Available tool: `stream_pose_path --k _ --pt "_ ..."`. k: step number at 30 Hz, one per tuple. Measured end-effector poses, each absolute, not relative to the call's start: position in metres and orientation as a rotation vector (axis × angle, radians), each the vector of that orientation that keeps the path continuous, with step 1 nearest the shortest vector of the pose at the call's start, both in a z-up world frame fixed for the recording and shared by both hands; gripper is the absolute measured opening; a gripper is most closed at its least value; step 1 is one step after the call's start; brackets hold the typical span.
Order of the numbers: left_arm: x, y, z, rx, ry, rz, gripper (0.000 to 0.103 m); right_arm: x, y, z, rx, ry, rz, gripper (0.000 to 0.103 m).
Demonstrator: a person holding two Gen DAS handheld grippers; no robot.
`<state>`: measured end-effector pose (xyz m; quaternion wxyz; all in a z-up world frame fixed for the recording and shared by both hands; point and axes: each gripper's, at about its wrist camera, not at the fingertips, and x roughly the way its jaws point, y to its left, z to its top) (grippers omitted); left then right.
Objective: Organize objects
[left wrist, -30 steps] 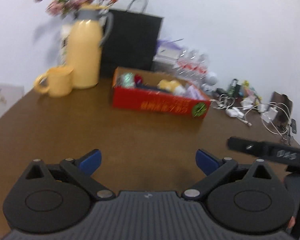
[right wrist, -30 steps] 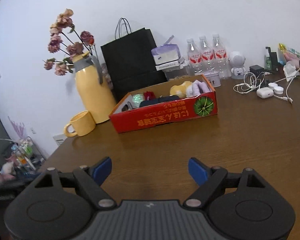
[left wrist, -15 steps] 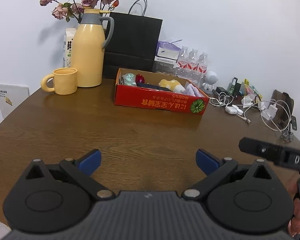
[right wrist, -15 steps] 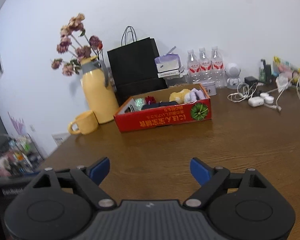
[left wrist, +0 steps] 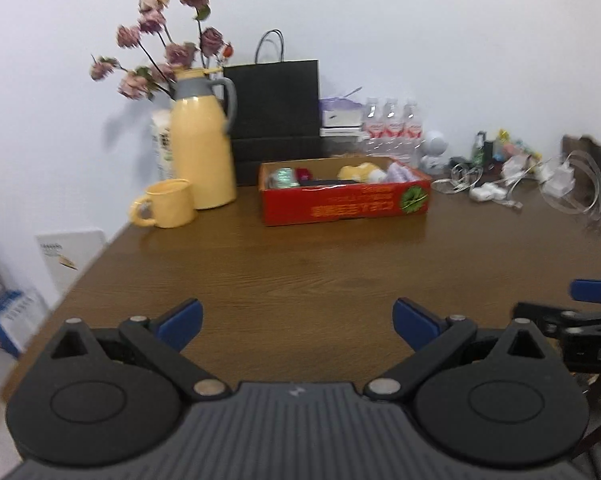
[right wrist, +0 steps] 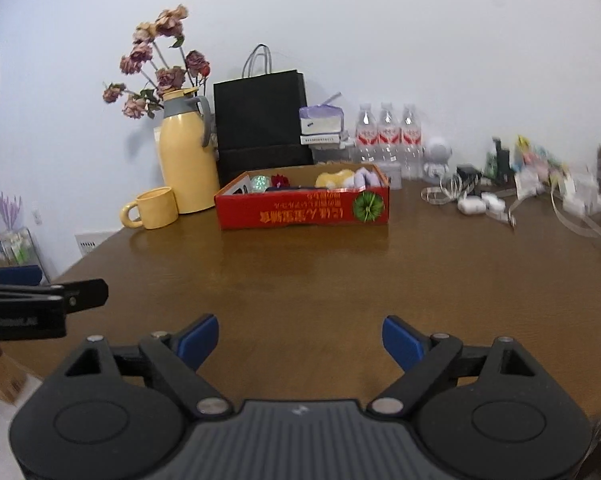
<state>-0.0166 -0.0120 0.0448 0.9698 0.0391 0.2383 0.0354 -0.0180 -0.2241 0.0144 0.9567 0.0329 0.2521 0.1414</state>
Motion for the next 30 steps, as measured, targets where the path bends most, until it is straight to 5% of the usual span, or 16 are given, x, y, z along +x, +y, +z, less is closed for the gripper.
stream_pose_path --k 30 --pt "-0.02 -0.009 0.04 0.005 0.57 0.073 0.103 -0.027 -0.217 0.009 0.043 0.524 0.267 0.089"
